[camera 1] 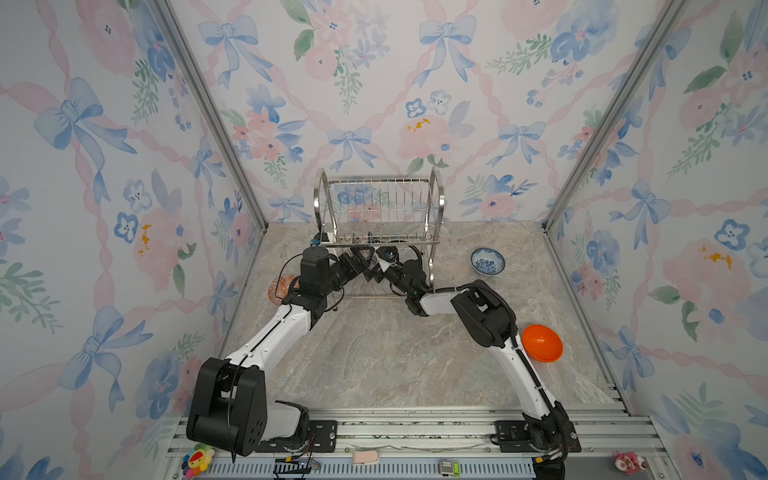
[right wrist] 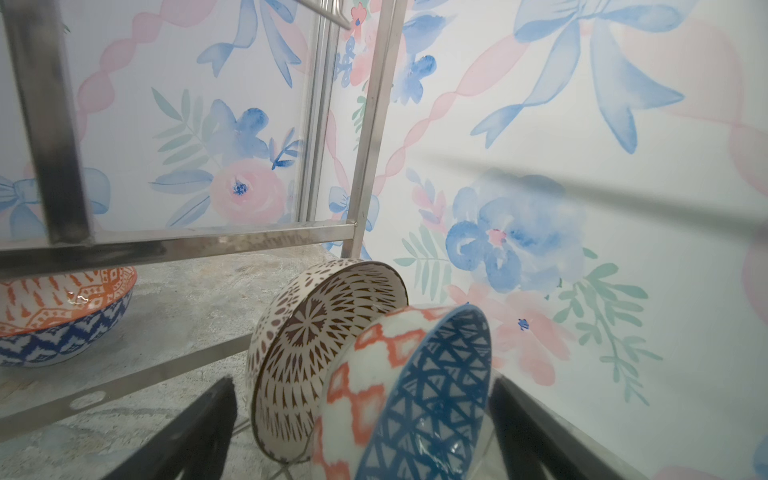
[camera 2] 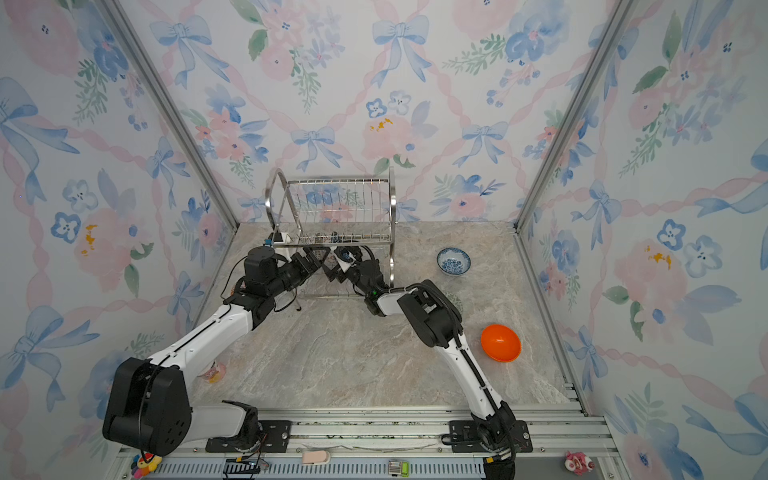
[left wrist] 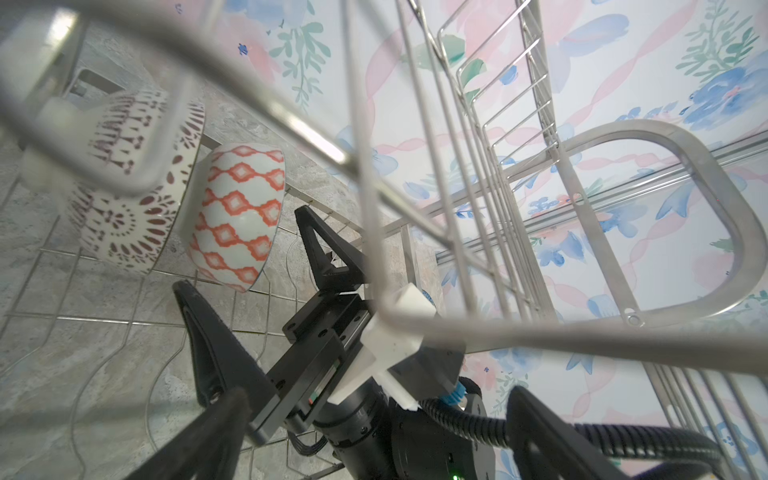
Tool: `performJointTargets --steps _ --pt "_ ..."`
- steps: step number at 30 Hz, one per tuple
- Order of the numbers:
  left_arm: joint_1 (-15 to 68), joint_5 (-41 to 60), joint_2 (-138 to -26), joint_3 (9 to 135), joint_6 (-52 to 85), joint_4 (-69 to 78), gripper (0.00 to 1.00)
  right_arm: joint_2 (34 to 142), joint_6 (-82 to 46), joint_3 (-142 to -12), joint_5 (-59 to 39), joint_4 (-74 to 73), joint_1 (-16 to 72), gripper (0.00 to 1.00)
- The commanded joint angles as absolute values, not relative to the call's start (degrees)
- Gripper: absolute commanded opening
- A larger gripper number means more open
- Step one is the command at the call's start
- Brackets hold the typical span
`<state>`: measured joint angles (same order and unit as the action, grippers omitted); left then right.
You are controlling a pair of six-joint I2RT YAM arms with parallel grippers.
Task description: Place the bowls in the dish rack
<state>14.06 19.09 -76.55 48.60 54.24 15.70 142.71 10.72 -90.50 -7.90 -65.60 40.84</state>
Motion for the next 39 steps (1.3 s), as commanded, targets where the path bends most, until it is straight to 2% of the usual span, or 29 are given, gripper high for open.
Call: performJointTargets --steps 1,13,24,39 --pt "14.17 21.73 -75.24 47.24 51.9 18.38 0.98 144.23 10.19 -89.16 -4.97 -68.51 43.7 0.97" --pt "12.25 22.58 -73.97 43.72 51.11 18.02 0.98 144.32 0.33 -91.7 -5.39 -69.87 42.21 0.97" --pt "11.93 23.55 -75.09 44.71 50.52 17.84 0.98 144.95 -10.57 -94.21 -1.09 -69.08 39.53 0.97" --pt "11.81 23.99 -76.86 45.89 49.41 17.43 0.98 143.72 -19.25 -99.47 2.55 -58.44 38.32 0.97"
